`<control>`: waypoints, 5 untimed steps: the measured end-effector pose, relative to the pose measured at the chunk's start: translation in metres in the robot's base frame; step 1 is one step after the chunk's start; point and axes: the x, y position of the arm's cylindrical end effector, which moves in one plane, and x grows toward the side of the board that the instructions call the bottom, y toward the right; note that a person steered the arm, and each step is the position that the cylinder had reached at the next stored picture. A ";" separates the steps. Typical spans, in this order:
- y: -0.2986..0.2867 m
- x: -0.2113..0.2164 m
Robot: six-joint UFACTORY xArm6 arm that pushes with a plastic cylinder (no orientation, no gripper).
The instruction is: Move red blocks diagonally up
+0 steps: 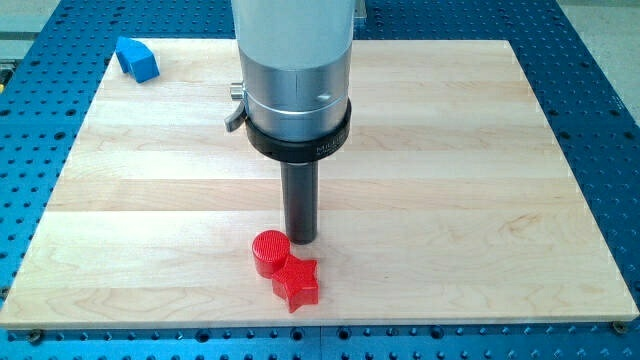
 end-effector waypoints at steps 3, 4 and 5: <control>0.087 0.084; 0.019 0.084; -0.062 0.074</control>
